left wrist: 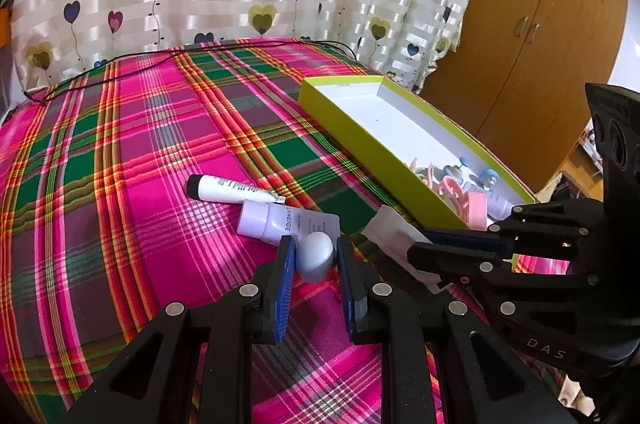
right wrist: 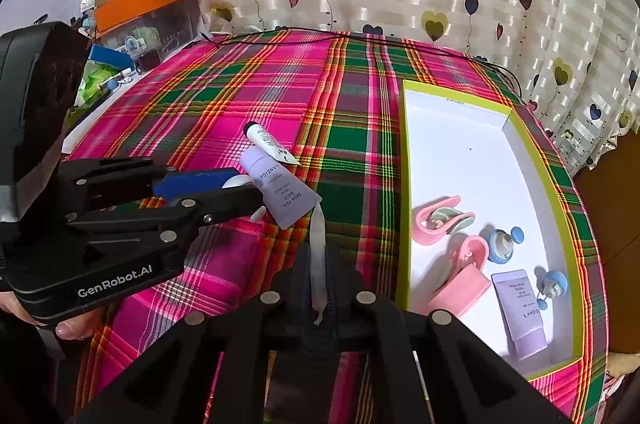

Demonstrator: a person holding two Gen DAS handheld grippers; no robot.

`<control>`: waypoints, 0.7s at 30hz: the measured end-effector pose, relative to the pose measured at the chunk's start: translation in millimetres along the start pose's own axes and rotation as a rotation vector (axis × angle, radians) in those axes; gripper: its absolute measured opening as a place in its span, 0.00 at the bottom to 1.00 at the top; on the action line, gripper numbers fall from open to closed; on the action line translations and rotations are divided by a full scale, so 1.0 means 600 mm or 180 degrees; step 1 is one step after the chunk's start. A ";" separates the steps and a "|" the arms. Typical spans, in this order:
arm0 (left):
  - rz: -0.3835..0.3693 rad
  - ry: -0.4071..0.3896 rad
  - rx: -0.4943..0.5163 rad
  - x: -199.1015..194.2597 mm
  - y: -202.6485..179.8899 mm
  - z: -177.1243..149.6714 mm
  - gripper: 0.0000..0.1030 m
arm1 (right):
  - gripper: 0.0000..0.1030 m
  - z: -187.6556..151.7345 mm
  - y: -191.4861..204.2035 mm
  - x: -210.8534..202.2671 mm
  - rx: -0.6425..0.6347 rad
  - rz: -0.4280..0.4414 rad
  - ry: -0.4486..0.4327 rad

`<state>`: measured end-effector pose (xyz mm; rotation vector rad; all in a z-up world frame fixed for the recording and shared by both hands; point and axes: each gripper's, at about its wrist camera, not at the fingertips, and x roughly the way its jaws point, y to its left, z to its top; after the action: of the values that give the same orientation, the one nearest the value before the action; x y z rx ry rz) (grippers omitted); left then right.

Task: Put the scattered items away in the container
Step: 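Lift the white oval item with left gripper while right lifts the white packet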

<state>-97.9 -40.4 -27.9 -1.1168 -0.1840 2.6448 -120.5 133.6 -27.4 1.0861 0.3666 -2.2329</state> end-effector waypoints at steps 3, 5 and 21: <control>0.0018 -0.0024 -0.0003 -0.003 0.000 0.001 0.21 | 0.08 0.000 0.000 -0.007 0.0010 -0.0004 -0.0040; 0.0014 -0.0040 0.0000 -0.005 0.000 0.001 0.21 | 0.08 0.000 0.000 -0.012 0.0020 -0.0009 -0.0072; -0.0034 -0.0150 0.0069 -0.017 -0.014 0.002 0.21 | 0.08 -0.009 -0.004 -0.051 0.0109 -0.0057 -0.0258</control>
<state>-90.0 -35.1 -18.2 -1.0445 -0.1695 2.6590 -104.2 150.4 -6.8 1.0100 0.3059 -2.2988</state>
